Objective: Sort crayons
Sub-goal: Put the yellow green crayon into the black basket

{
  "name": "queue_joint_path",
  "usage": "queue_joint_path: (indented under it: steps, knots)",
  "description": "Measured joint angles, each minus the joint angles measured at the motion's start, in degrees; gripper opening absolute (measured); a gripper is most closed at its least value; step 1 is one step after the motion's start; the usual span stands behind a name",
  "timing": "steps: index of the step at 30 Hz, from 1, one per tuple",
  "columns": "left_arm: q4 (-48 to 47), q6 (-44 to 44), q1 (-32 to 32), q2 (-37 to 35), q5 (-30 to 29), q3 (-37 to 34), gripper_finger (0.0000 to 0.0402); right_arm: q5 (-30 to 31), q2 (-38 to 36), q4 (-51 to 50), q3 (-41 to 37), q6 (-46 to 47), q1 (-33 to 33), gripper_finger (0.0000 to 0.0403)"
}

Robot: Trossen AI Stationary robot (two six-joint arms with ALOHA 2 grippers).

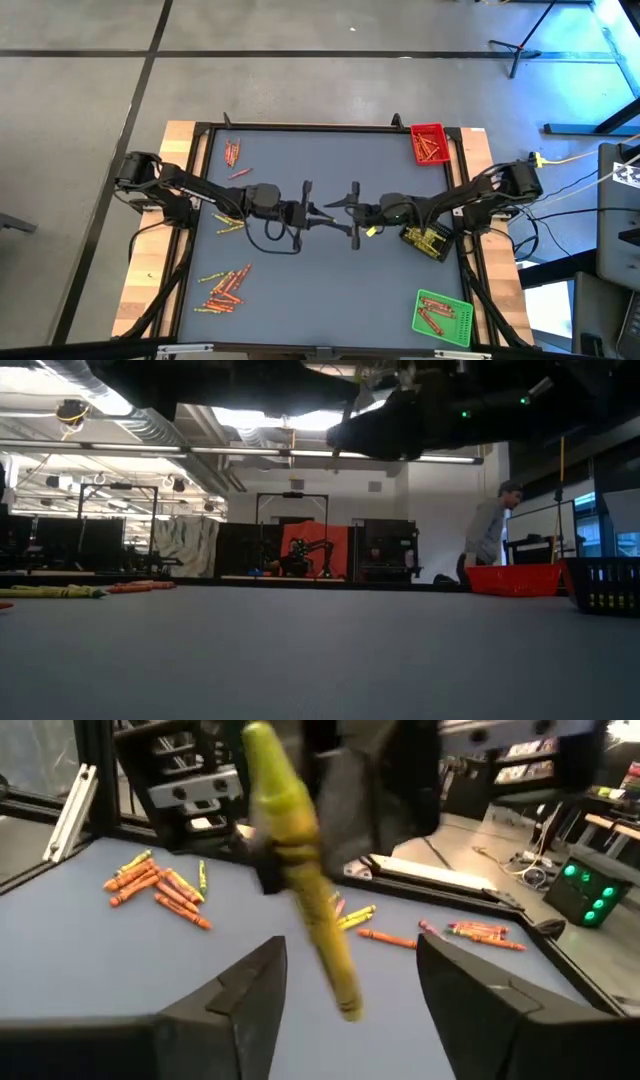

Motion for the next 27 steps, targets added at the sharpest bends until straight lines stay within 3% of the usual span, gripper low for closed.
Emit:
queue_joint_path:
  steps: [4,12,18,22,27]
  knots:
    - [-1.20,0.07,0.08,0.11,-0.26,0.00,0.0000,-0.23,0.43,-1.51,1.74,-0.30,0.00,0.0179]
    - [-1.88,-0.64,0.10,0.11,-1.58,0.00,0.0000,0.78,0.48,-2.33,1.82,-2.76,0.37,0.0018]
    - [-1.68,-1.84,0.10,0.10,-1.41,0.00,0.0039,1.62,0.48,-2.90,1.85,-2.54,0.37,0.0040]
    - [-1.69,-2.96,-0.14,-0.07,-1.70,0.00,0.0090,3.56,-0.96,-6.26,1.82,-2.31,0.37,0.0018]
    - [-9.38,-3.28,-1.16,-3.52,-9.36,0.04,0.0131,9.51,-7.04,-22.61,4.31,1.05,1.59,0.0021]
